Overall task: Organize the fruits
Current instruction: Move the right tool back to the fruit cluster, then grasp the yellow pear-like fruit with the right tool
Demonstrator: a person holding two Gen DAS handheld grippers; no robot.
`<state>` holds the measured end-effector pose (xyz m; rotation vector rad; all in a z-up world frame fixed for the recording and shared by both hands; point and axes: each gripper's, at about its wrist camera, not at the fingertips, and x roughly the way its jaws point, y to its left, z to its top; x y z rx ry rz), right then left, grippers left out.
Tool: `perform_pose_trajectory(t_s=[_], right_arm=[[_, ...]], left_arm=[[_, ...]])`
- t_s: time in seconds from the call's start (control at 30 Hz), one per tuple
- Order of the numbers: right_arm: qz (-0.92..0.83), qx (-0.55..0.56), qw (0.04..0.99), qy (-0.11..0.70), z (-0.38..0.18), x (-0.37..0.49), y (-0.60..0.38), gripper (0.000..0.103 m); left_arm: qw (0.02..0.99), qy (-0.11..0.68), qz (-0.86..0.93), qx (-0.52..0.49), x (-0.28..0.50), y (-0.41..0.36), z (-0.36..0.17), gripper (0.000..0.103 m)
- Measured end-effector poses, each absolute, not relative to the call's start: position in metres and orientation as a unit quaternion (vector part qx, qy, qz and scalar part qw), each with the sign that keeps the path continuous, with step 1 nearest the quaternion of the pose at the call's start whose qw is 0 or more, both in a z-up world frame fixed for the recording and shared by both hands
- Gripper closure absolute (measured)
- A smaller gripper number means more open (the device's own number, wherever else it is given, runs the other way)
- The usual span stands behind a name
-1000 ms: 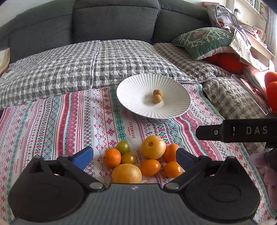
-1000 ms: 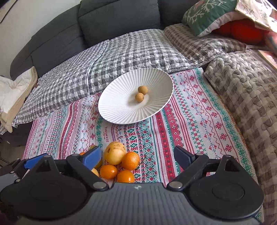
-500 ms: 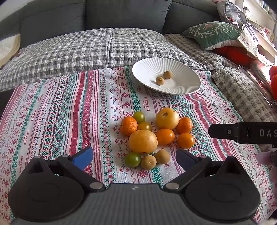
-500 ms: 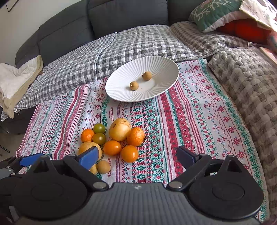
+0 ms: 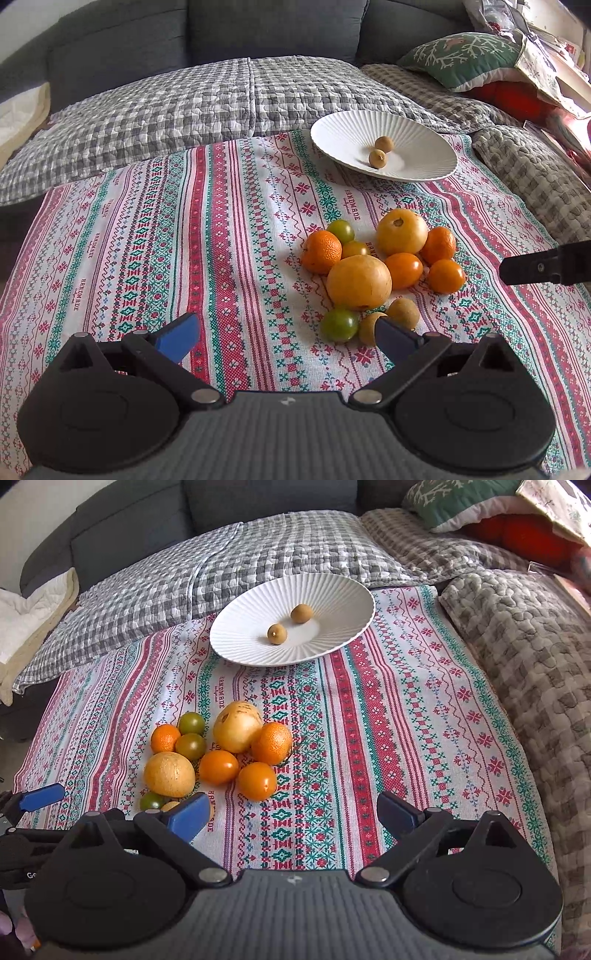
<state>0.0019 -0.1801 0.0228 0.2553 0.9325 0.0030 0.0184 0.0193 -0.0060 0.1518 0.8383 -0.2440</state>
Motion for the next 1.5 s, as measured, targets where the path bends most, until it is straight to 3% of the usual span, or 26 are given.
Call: perform_pose_trajectory(t_s=[0.2, 0.33, 0.6, 0.97, 1.2, 1.37, 1.5], right_arm=[[0.001, 0.152, 0.875, 0.460, 0.013, 0.011, -0.184, 0.008], [0.003, 0.177, 0.865, 0.470, 0.005, 0.019, -0.184, 0.012], [0.013, 0.202, 0.877, 0.435, 0.001, 0.032, -0.184, 0.023], [0.075, 0.179, 0.903, 0.385, 0.005, 0.054, -0.160, 0.044], [0.075, 0.120, 0.910, 0.389, -0.001, 0.068, -0.137, 0.050], [0.057, 0.061, 0.915, 0.395, -0.007, 0.073, -0.122, 0.048], [0.042, 0.041, 0.913, 0.404, -0.014, 0.077, -0.119, 0.056]], left_arm=[[0.910, 0.374, -0.160, 0.078, 0.022, 0.008, -0.011, 0.017], [0.908, 0.377, -0.174, 0.052, 0.030, 0.002, -0.015, 0.027], [0.903, 0.397, -0.162, -0.015, 0.046, 0.000, -0.022, 0.038], [0.892, 0.422, -0.154, -0.045, 0.056, -0.009, -0.028, 0.061], [0.890, 0.426, -0.155, -0.044, 0.058, -0.012, -0.030, 0.062], [0.888, 0.432, -0.155, -0.038, 0.059, -0.015, -0.032, 0.061], [0.888, 0.433, -0.154, -0.037, 0.061, -0.016, -0.033, 0.061]])
